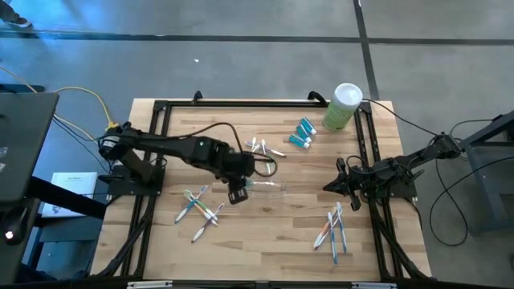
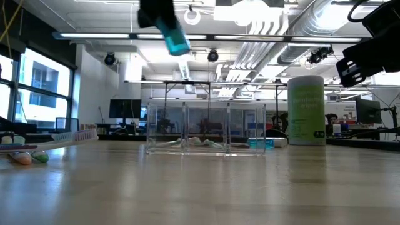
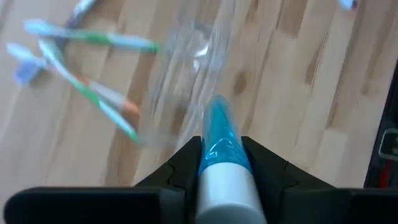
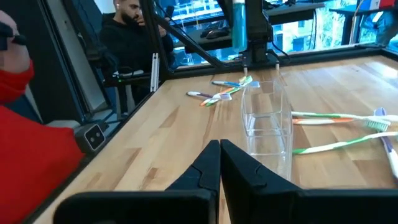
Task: Pick & Place toothbrushing station
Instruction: Put the mouthwash into the center of the transparent organizer
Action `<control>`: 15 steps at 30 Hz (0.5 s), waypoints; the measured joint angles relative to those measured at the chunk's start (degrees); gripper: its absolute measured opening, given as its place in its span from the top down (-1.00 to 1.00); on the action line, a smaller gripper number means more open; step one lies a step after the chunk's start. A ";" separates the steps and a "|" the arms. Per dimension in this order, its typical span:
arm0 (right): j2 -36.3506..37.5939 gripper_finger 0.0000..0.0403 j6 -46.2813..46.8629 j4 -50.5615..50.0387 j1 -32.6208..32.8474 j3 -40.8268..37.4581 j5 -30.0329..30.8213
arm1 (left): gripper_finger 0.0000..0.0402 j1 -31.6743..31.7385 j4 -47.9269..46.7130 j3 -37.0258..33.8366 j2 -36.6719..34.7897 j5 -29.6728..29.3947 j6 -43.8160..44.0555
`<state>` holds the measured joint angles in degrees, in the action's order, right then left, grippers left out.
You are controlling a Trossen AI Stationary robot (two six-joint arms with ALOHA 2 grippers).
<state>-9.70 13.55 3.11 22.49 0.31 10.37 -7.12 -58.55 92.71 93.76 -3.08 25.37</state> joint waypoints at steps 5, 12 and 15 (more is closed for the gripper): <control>-0.02 0.99 1.78 -0.02 0.01 -0.01 -0.02 | 0.54 2.04 6.73 0.07 1.22 -0.03 -4.88; -0.80 0.99 -0.56 0.00 0.01 0.00 0.26 | 0.54 3.93 9.07 2.24 8.74 0.14 -7.35; -1.26 0.99 -2.94 0.05 -0.01 -0.01 0.44 | 0.54 4.54 5.95 4.26 10.86 0.13 -7.51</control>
<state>-10.95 10.61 3.16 22.48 0.30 10.81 -2.58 -52.60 96.96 104.62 -2.95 17.86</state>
